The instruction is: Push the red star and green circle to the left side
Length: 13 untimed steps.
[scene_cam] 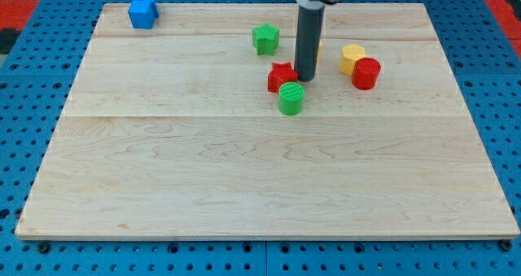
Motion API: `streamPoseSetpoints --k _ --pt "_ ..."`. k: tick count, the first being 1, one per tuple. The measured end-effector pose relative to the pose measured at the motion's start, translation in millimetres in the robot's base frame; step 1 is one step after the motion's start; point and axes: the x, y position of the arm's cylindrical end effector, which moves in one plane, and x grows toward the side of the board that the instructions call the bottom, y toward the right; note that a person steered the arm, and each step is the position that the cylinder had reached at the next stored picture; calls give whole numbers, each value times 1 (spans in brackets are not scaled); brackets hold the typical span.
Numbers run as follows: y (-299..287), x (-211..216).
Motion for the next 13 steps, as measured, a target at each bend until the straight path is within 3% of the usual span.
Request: streamPoseSetpoints --k 1,2,3,5,6,7,8,10,11,12,13 --pt "-46 30" --pt "-125 30" --pt "-128 30" --pt "-29 6" --pt "-50 -18" --pt "-145 31" --pt "-184 58" --pt "-131 35" --pt "-209 37" --pt "-232 37" --pt "-176 22"
